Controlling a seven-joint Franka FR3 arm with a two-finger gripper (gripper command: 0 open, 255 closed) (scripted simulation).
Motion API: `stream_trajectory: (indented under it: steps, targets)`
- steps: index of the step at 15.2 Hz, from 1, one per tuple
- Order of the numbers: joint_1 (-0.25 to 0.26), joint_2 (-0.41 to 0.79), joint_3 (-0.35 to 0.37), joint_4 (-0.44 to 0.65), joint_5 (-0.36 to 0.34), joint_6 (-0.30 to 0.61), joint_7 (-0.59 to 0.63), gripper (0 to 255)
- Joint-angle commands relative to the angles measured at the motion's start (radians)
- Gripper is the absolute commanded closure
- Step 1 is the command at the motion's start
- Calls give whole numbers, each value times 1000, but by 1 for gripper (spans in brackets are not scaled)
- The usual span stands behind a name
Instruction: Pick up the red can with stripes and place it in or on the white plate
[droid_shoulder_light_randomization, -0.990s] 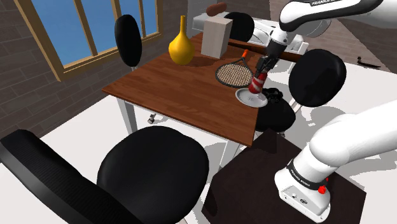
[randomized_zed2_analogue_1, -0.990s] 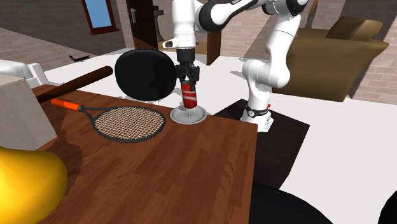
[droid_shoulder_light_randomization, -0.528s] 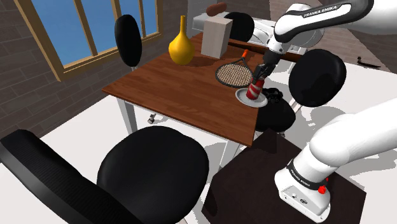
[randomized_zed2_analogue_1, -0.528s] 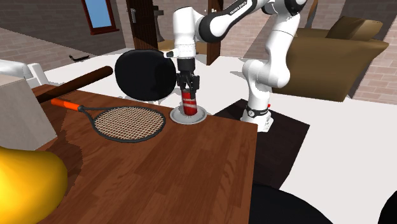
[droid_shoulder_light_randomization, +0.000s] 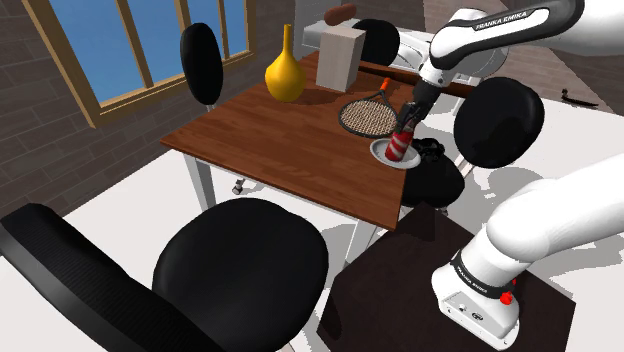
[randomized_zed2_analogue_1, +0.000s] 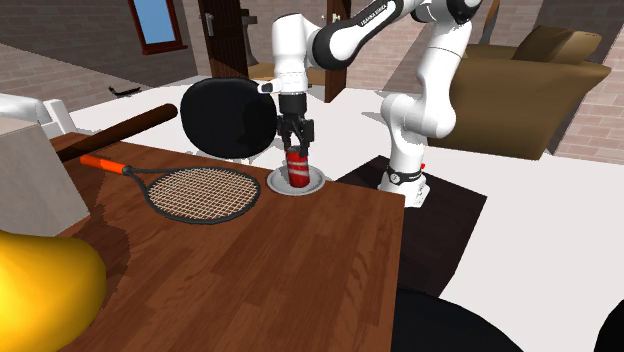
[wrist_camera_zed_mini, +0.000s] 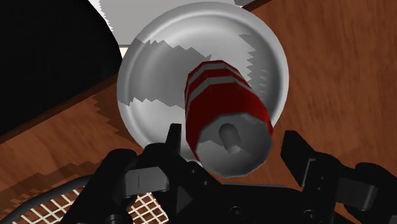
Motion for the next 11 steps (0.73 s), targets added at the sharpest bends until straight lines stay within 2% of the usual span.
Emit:
stream_trajectory:
  steps: [1, 5, 9, 11]
  targets:
    - [0, 0, 0, 0, 0, 0, 0, 0]
    - [0, 0, 0, 0, 0, 0, 0, 0]
    - [-11, -43, 3, 94, -16, -136, 11, 0]
    - [-11, -43, 3, 94, -16, -136, 11, 0]
